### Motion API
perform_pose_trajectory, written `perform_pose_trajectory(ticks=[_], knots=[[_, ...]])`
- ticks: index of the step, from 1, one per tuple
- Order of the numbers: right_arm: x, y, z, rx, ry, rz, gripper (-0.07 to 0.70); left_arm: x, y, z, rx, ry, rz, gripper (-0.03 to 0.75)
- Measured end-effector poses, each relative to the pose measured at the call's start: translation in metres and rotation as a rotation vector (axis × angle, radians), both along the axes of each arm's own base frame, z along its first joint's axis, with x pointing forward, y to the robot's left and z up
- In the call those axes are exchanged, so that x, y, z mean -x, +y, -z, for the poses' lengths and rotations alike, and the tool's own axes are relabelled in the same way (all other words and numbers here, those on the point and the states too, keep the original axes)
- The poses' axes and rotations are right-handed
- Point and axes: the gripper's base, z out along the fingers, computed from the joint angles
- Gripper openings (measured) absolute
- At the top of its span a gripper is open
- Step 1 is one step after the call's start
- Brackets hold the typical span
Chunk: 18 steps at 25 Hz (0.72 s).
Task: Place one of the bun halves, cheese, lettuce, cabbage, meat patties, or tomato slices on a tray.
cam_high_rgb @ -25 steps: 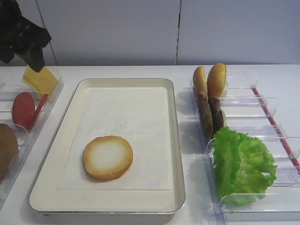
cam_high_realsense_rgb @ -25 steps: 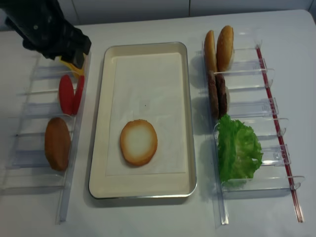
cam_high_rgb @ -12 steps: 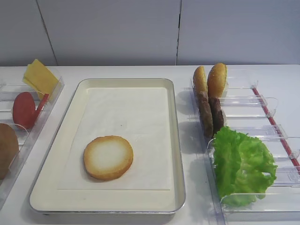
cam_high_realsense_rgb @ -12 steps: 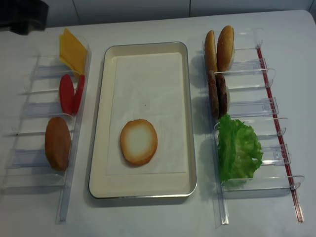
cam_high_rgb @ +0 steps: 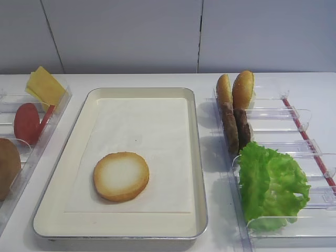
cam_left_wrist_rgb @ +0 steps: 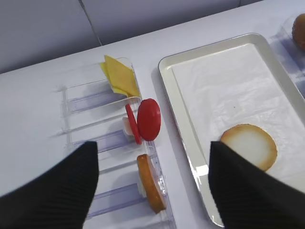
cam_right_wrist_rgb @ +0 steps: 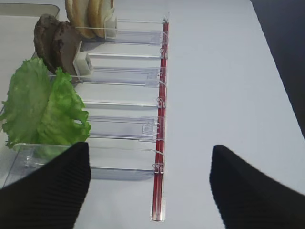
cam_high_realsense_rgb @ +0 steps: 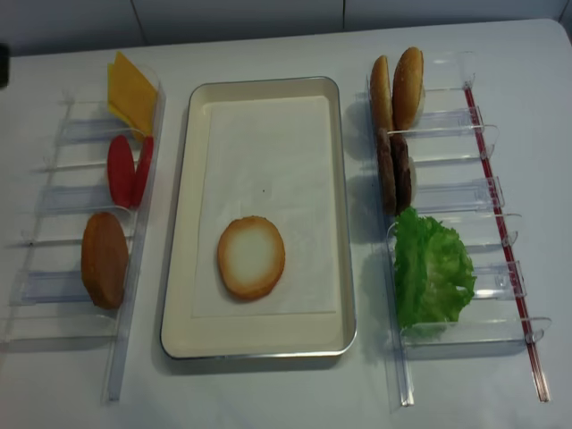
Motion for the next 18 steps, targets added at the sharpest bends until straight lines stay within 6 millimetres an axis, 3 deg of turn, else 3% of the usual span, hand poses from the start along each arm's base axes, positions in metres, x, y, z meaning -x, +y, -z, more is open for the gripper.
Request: perform_pose_trajectory(ticks=[4, 9, 18], knots=[[0.0, 0.0, 0.0, 0.0, 0.0, 0.0, 0.543, 0.037, 0.008, 0.017, 0.009, -0.027, -0.003, 0.491], [0.0, 0.0, 0.0, 0.0, 0.0, 0.0, 0.543, 0.077, 0.016, 0.053, 0.051, -0.036, -0.031, 0.491], [0.0, 0.0, 0.0, 0.0, 0.0, 0.0, 0.543, 0.118, 0.02, 0.13, 0.114, -0.008, -0.017, 0.491]])
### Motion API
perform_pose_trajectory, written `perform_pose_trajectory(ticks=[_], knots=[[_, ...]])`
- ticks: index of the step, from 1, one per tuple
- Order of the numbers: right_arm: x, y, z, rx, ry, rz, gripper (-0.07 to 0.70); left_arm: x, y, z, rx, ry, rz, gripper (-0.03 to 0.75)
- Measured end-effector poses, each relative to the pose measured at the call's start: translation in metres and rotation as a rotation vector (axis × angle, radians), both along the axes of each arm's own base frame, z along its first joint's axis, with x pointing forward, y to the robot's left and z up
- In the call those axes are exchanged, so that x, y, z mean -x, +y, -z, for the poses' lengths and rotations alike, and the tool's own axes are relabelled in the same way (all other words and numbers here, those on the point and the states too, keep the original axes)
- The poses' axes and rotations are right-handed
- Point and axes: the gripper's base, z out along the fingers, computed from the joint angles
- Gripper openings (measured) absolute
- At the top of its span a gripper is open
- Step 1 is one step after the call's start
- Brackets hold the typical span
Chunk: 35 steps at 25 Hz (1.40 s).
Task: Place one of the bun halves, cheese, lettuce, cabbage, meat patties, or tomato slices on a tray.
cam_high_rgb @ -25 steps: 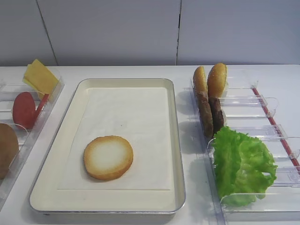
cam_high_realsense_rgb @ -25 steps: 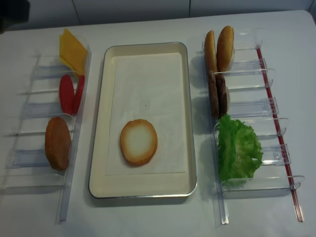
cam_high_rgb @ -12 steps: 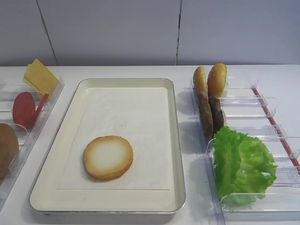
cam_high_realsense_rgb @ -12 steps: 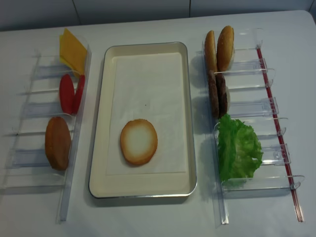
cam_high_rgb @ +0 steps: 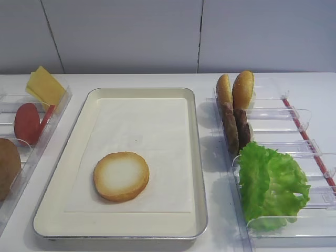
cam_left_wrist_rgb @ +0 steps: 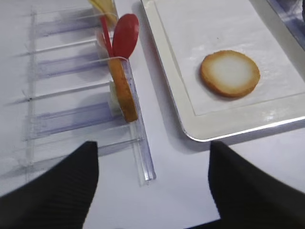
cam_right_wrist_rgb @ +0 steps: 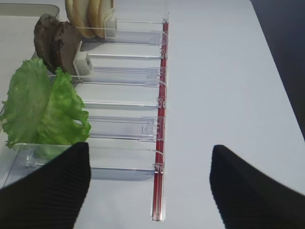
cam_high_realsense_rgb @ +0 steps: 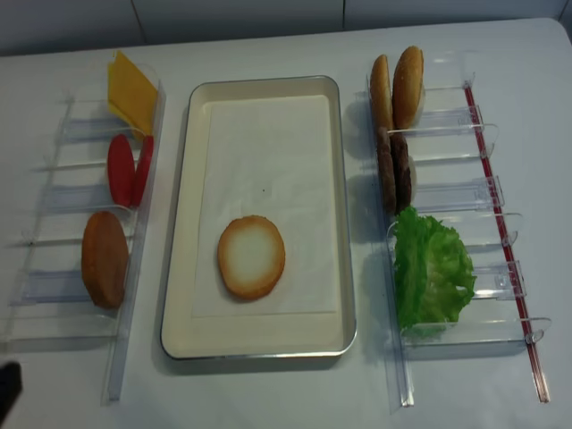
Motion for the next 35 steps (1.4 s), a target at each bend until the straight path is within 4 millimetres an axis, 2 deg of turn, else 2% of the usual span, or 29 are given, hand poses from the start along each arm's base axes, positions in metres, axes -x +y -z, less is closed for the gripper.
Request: perform_pose_trajectory(ticks=[7, 11, 35], knots=[[0.0, 0.0, 0.0, -0.001, 0.0, 0.001, 0.543, 0.018, 0.004, 0.048, 0.017, -0.068, 0.002, 0.491], [0.0, 0.0, 0.0, -0.001, 0.0, 0.001, 0.543, 0.014, 0.002, 0.065, 0.016, -0.045, 0.005, 0.491], [0.0, 0.0, 0.0, -0.001, 0.0, 0.001, 0.543, 0.01, -0.001, 0.07, 0.025, -0.056, 0.039, 0.491]])
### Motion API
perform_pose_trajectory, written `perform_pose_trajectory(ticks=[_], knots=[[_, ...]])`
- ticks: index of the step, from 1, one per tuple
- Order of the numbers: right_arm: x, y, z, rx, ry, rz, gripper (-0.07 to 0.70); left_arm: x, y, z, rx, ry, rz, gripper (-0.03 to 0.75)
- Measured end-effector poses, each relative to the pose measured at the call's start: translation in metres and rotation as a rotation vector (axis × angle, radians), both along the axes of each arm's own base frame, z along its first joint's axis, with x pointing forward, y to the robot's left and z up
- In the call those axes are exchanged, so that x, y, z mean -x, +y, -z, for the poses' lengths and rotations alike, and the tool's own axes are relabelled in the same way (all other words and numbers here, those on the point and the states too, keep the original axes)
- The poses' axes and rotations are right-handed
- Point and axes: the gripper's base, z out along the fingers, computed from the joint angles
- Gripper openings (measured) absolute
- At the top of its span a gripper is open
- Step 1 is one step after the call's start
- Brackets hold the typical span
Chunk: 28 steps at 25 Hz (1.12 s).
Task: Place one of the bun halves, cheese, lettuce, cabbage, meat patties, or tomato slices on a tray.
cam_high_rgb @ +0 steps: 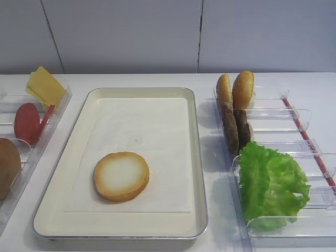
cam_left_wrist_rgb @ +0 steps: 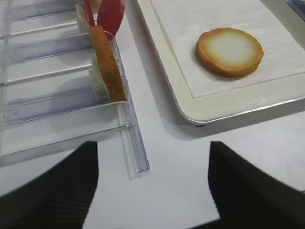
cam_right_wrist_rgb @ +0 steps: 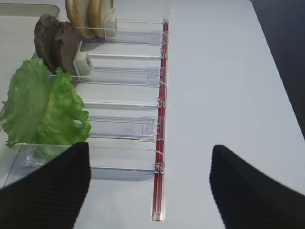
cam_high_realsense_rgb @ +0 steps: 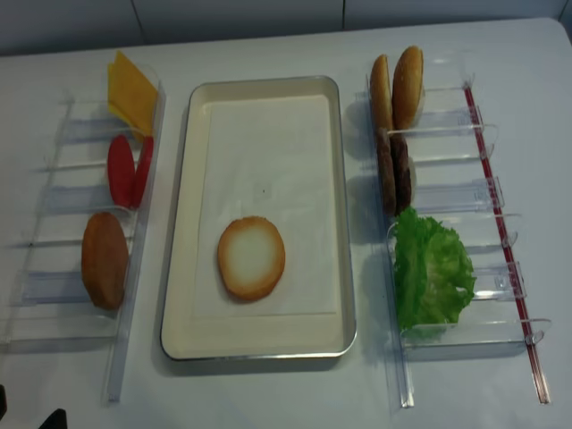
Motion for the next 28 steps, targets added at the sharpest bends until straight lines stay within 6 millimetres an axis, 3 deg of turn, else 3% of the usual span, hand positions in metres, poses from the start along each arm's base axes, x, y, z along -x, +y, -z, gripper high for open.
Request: perform_pose_trajectory(ticks=[13, 28], knots=[[0.0, 0.0, 0.0, 0.0, 0.0, 0.0, 0.543, -0.0002, -0.003, 0.0, 0.002, 0.0, -0.231, 0.491], [0.0, 0.0, 0.0, 0.0, 0.0, 0.0, 0.543, -0.0003, -0.003, -0.0001, 0.002, -0.001, -0.236, 0.491]])
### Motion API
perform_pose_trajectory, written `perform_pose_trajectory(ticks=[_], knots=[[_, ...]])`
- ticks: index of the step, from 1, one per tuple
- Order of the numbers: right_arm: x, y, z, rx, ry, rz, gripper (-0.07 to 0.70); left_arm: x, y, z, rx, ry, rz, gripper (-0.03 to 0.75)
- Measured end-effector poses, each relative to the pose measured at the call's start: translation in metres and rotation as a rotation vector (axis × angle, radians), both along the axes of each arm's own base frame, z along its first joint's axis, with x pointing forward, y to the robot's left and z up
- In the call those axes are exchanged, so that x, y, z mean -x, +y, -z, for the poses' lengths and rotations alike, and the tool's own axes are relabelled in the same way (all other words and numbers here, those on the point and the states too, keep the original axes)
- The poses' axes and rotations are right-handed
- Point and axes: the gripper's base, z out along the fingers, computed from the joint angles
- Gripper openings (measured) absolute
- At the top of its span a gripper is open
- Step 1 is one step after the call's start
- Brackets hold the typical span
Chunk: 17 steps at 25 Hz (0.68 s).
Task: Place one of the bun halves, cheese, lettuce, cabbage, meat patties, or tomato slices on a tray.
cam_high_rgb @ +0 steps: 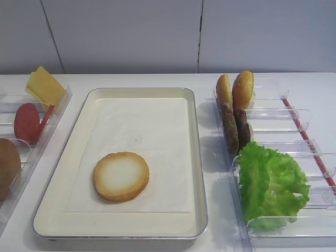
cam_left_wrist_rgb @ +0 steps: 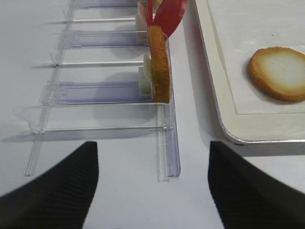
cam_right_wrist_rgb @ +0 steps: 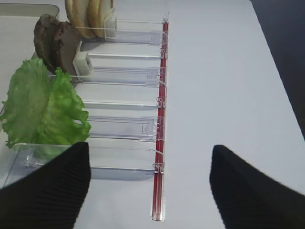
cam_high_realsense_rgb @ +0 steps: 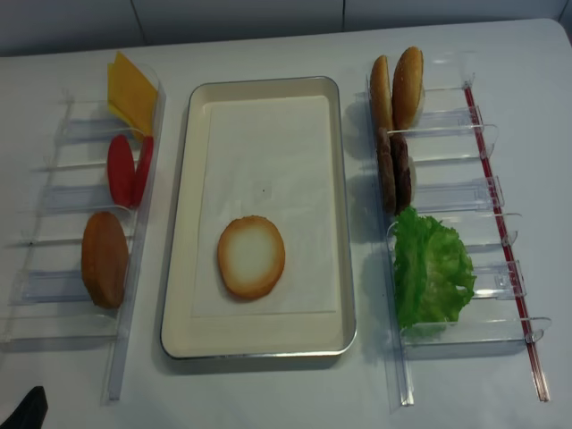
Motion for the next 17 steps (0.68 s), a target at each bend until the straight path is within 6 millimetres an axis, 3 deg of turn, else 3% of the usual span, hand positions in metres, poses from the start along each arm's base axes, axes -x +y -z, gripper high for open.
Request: perform_pose_trajectory(ticks=[17], knots=[[0.0, 0.0, 0.0, 0.0, 0.0, 0.0, 0.543, 0.0, 0.0, 0.0, 0.0, 0.0, 0.0, 0.483]])
